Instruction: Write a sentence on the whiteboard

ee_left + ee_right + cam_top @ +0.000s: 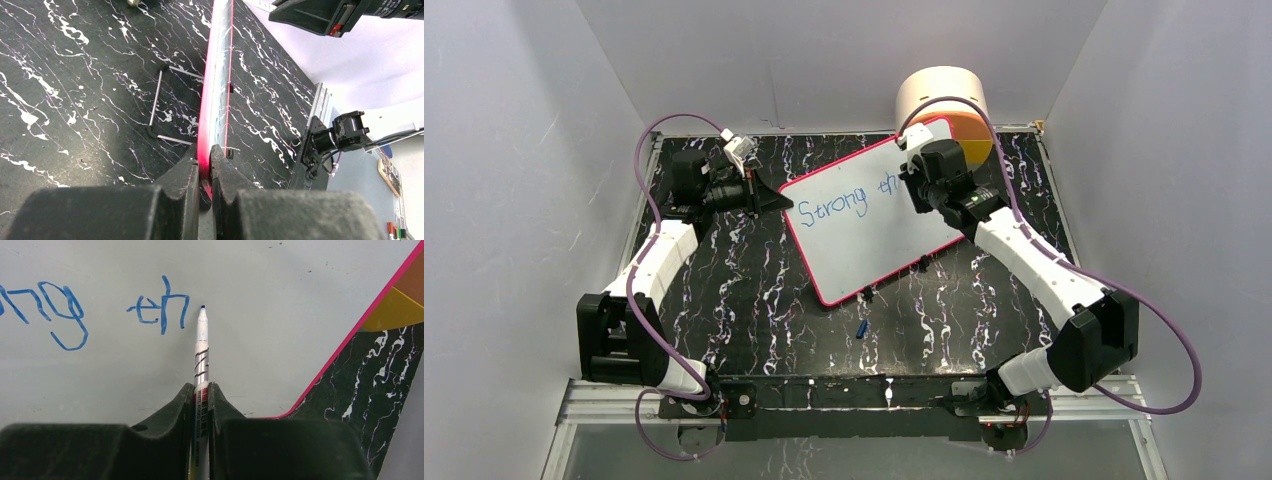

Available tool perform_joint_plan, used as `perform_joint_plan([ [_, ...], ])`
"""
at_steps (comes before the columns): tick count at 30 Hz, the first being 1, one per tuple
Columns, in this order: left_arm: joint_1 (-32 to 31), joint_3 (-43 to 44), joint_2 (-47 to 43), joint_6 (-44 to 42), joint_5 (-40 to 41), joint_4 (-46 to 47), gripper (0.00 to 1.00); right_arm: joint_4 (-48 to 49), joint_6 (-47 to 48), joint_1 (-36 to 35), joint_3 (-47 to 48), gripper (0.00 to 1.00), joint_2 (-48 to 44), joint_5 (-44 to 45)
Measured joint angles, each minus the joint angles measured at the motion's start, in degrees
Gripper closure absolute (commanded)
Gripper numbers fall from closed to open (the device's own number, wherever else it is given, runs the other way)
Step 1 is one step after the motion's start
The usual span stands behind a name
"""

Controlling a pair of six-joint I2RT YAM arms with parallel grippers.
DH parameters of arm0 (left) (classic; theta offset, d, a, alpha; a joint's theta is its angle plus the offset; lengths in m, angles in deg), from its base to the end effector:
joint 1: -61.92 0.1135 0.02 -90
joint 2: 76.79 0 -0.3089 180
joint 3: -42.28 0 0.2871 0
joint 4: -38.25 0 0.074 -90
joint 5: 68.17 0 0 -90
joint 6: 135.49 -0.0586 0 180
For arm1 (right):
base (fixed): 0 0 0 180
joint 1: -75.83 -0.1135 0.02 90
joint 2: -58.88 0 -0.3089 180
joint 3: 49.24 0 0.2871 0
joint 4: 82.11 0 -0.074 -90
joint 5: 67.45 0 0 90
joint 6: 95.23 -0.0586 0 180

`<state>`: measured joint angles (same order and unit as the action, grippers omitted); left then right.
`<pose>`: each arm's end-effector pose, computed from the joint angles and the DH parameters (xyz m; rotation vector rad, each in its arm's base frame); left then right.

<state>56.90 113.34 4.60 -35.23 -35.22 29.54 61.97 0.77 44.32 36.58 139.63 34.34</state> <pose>0.3506 -0.0802 0.3329 0.6027 1.7955 -1.1187 0.3209 0.1827 0.3764 -0.5570 2.0218 0.0515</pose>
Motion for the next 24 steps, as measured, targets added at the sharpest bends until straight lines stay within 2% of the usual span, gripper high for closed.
perform_joint_plan([
  [24, 0.0, 0.0, 0.0, 0.0, 0.1, 0.0, 1.0, -0.6, 0.0, 0.0, 1.9, 1.0, 1.8, -0.8],
])
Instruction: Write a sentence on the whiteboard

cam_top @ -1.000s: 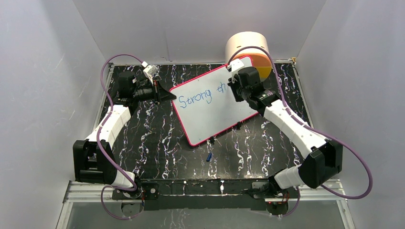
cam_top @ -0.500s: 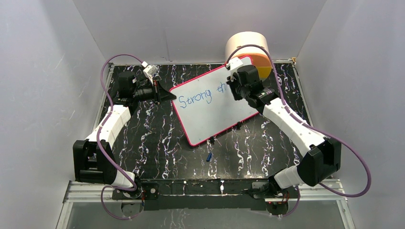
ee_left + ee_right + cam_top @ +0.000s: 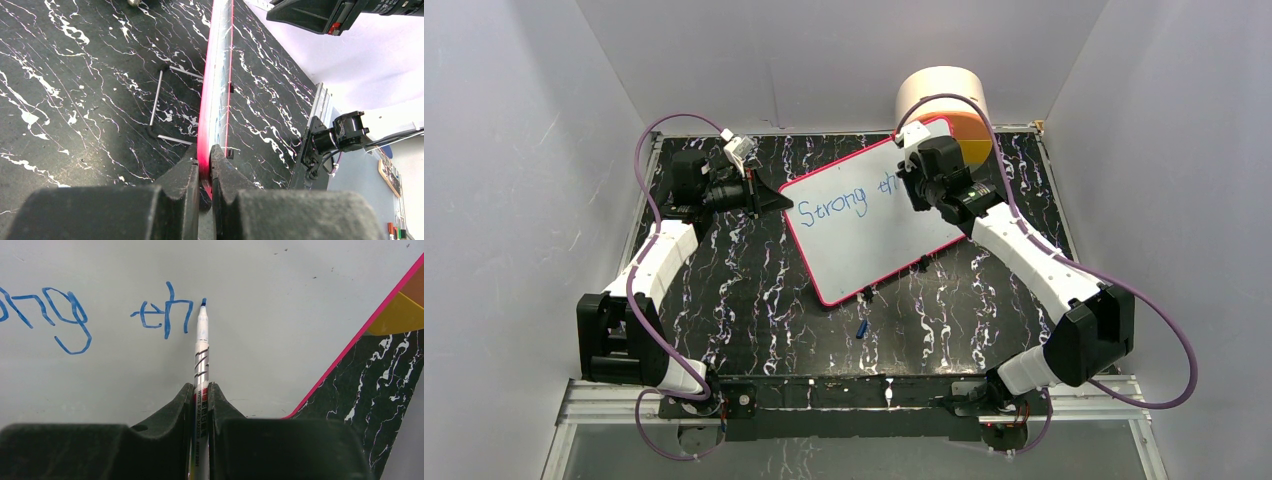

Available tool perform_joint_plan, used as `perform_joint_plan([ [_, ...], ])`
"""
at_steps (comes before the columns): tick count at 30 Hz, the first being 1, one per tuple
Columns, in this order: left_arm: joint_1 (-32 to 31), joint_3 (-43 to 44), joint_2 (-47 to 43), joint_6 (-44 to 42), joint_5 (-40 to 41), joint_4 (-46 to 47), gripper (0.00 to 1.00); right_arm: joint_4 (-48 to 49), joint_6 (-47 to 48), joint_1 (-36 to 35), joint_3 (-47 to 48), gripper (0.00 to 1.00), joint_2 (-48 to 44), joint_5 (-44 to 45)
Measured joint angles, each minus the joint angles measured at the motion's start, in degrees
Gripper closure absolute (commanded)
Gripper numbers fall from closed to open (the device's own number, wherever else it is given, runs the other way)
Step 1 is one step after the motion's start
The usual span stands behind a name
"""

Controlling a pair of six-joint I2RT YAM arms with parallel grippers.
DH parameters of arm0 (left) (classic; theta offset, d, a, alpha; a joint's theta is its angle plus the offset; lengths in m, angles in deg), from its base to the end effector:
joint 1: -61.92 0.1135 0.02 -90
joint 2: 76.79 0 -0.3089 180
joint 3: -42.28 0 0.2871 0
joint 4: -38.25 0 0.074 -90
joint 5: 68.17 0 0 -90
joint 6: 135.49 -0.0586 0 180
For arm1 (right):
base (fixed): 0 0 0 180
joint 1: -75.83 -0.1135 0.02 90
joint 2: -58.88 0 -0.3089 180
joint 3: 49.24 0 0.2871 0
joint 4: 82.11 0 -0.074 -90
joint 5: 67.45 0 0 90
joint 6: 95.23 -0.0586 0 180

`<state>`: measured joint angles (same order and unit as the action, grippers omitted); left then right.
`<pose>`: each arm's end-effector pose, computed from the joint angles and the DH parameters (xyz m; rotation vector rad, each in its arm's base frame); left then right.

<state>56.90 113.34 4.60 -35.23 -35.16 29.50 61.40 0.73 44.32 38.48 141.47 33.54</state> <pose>0.3506 -0.0801 0.3328 0.6017 1.7964 -1.1180 0.3285 0.1883 0.3770 -0.5683 2.0296 0.0639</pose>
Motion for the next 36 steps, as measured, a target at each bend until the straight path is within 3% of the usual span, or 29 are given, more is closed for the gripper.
perform_joint_plan([
  [36, 0.0, 0.0, 0.0, 0.0, 0.0, 0.0, 1.0, -4.6, -1.3, 0.0, -2.4, 1.0, -0.7, -0.5],
])
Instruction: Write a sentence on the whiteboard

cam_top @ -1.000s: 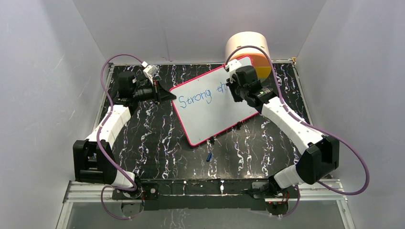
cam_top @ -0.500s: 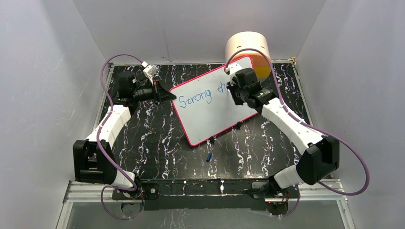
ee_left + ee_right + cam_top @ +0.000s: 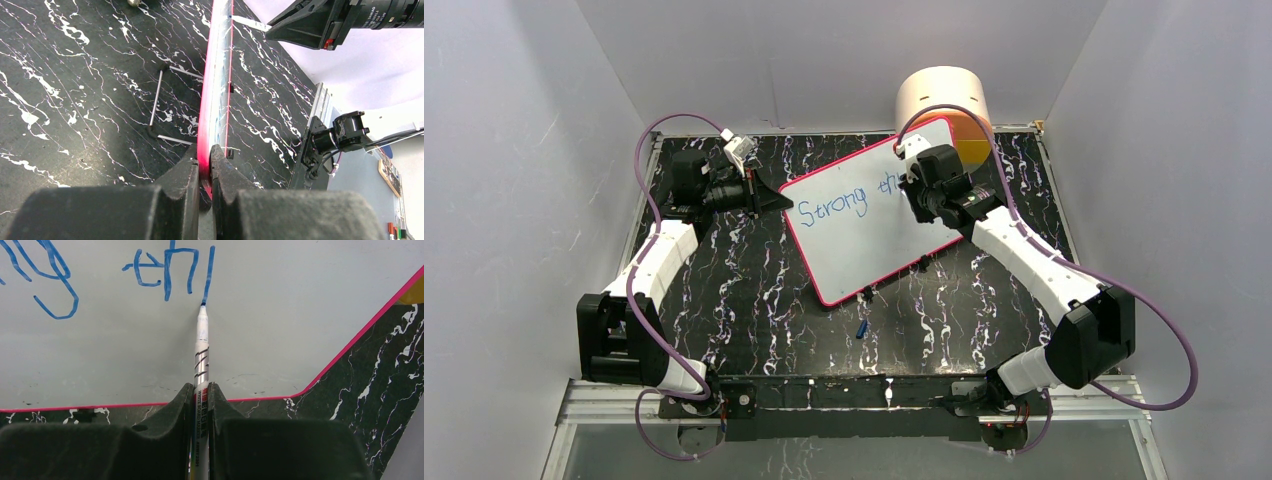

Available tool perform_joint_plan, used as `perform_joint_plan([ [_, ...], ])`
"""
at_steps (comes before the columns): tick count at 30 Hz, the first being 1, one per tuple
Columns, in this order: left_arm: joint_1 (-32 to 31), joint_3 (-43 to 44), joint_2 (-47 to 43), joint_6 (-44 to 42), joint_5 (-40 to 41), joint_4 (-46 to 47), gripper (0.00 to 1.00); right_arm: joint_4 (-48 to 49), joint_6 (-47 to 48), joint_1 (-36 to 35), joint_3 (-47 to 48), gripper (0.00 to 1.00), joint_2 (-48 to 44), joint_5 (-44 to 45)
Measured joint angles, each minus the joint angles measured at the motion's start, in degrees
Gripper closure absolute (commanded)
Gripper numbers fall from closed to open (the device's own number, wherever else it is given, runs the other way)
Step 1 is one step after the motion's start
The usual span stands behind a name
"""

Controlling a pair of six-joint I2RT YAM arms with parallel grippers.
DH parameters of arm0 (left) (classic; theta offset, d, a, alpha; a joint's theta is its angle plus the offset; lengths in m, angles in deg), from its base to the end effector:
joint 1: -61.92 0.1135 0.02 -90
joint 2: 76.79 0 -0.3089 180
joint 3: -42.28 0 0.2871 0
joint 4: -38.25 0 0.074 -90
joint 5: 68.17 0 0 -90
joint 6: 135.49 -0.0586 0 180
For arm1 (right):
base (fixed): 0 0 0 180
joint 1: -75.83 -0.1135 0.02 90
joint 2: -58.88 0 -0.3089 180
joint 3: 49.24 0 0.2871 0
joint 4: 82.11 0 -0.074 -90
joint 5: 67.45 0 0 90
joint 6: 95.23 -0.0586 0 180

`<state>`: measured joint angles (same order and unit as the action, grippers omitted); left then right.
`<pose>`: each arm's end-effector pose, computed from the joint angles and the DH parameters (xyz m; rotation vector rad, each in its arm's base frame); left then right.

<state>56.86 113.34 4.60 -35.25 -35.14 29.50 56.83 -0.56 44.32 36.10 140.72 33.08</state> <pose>0.3506 -0.0804 0.3328 0.6024 1.7963 -1.1180 0.3185 0.1827 0.3566 -0.5913 2.1336 0.0546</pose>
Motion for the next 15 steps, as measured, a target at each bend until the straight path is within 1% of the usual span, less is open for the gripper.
perform_joint_plan([
  [15, 0.0, 0.0, 0.0, 0.0, 0.2, 0.0, 1.0, 1.4, 0.0, 0.0, 0.0, 1.0, 0.0, 0.3],
])
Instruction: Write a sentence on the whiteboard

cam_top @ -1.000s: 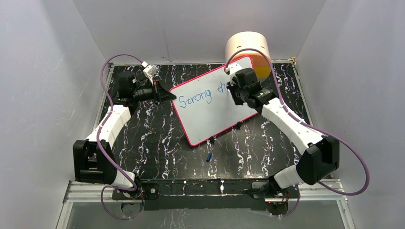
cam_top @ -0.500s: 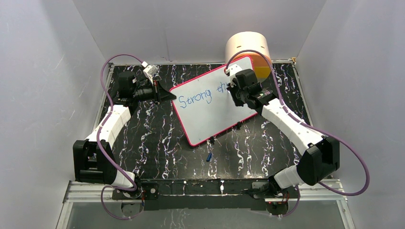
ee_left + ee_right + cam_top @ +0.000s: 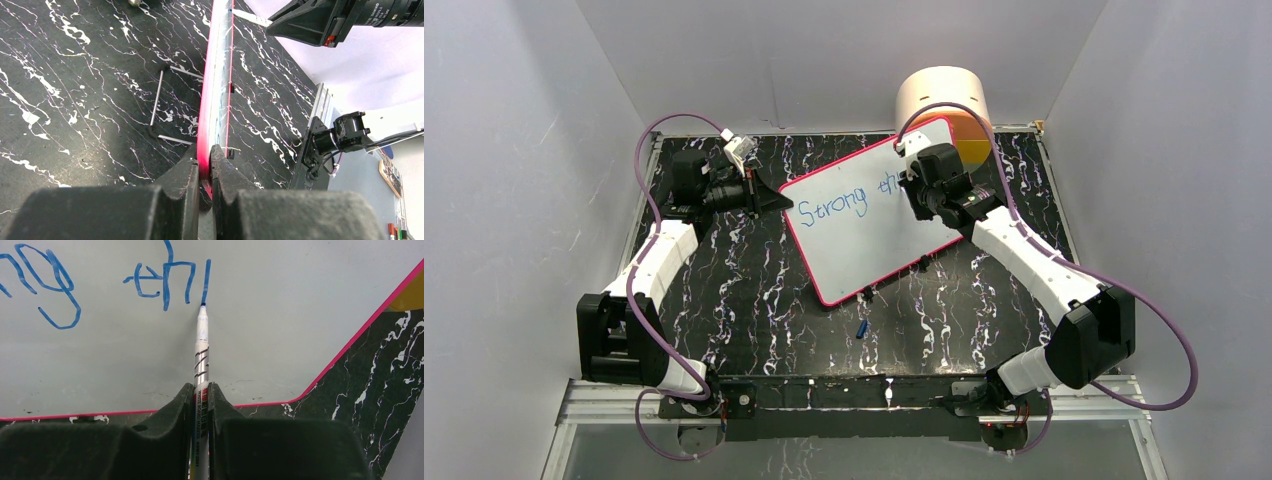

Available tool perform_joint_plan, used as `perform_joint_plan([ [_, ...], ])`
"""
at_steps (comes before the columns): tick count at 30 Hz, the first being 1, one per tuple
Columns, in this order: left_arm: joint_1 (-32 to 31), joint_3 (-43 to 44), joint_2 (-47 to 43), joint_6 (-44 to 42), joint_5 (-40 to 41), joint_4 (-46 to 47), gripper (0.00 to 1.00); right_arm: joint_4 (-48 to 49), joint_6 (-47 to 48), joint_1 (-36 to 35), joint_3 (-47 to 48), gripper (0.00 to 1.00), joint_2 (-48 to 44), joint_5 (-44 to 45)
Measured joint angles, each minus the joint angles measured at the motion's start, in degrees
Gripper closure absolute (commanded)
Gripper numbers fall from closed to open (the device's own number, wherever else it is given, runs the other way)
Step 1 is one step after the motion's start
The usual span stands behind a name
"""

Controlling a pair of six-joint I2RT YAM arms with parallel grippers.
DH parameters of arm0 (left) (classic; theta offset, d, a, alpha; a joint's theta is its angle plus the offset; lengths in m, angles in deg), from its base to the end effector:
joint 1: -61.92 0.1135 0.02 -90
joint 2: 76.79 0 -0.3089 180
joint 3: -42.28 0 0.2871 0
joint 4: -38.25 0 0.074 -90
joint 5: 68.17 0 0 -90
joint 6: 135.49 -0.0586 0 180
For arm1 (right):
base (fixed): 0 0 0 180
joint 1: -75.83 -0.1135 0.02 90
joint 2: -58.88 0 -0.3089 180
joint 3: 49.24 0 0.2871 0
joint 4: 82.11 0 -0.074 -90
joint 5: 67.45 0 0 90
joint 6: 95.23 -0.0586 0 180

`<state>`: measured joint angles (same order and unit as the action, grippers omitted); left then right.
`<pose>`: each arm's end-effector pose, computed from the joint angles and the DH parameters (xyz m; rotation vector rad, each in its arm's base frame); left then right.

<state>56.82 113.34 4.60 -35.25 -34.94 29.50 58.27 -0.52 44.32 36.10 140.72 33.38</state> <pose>0.3507 -0.0805 0.3327 0.6007 1.7973 -1.1152 0.3203 0.1835 0.3593 -0.5795 2.1107 0.0559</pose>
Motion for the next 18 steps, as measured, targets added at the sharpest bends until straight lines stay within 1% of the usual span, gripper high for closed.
perform_joint_plan([
  [18, 0.0, 0.0, 0.0, 0.0, 0.0, 0.0, 1.0, 2.4, 0.2, 0.0, 0.2, 1.0, 0.0, 1.0],
])
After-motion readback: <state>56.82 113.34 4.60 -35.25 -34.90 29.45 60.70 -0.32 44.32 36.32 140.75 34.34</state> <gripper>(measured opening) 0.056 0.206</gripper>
